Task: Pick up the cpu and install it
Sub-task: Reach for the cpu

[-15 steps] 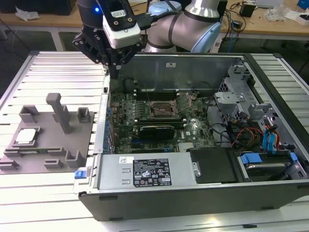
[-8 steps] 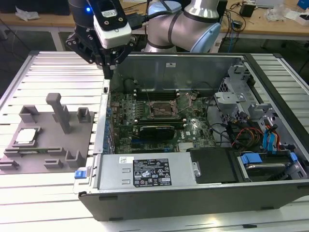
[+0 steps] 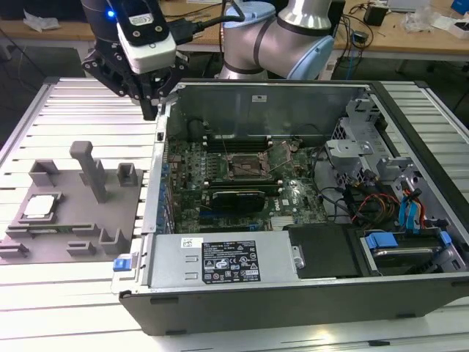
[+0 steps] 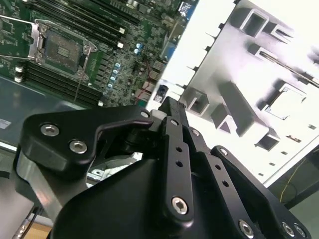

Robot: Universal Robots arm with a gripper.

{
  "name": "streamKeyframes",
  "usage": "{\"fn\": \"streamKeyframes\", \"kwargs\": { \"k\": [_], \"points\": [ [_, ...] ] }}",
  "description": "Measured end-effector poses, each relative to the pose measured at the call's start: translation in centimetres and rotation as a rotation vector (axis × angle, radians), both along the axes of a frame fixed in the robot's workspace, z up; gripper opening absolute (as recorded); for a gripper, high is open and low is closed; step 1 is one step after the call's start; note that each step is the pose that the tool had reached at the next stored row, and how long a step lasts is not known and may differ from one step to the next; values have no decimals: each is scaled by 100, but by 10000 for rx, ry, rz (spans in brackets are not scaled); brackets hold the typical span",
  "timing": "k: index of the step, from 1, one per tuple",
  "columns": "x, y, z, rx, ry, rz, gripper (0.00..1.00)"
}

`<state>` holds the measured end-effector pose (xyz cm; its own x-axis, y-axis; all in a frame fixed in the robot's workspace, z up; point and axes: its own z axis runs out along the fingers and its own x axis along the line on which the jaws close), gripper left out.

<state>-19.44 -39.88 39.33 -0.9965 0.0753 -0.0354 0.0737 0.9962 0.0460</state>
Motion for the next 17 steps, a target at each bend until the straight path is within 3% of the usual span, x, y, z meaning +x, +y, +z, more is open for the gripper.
{"fn": "streamKeyframes", "kwargs": {
  "k": [17],
  "points": [
    [-389, 0, -1, 1, -91, 0, 11]
  ]
}}
